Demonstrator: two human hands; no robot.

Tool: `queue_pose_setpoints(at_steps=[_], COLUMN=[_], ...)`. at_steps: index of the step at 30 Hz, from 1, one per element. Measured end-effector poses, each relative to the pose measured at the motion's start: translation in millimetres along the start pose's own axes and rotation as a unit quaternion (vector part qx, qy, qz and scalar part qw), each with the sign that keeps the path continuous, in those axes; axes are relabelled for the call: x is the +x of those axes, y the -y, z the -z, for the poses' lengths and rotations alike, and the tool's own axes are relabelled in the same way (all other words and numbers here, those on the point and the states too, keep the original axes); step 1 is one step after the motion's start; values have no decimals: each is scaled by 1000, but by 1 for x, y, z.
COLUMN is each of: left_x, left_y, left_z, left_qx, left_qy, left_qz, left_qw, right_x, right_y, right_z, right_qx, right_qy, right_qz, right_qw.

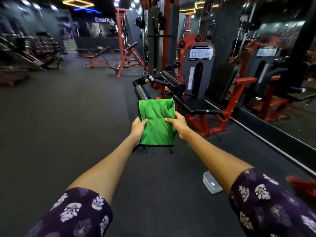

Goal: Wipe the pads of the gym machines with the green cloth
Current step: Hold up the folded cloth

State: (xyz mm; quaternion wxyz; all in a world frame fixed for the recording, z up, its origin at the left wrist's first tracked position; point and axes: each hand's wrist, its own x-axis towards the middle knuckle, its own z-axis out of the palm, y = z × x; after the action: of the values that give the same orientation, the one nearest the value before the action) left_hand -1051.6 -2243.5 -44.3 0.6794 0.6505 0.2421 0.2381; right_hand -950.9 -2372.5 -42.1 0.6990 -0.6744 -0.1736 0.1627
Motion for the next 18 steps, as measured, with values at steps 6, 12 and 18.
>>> queue_pose_setpoints(at_steps=[6, 12, 18], left_x=[118, 226, 273], left_y=[-8, -12, 34], left_z=[-42, -150, -235], left_qx=[78, 141, 255], left_qy=[45, 146, 215], left_qz=[-60, -113, -135], left_qw=[994, 973, 933], right_x=[103, 190, 216], right_y=[2, -5, -38], right_z=[19, 100, 172], right_qx=[15, -3, -143], right_qy=[-50, -174, -264], right_qz=[16, 11, -22], right_qw=[998, 985, 954])
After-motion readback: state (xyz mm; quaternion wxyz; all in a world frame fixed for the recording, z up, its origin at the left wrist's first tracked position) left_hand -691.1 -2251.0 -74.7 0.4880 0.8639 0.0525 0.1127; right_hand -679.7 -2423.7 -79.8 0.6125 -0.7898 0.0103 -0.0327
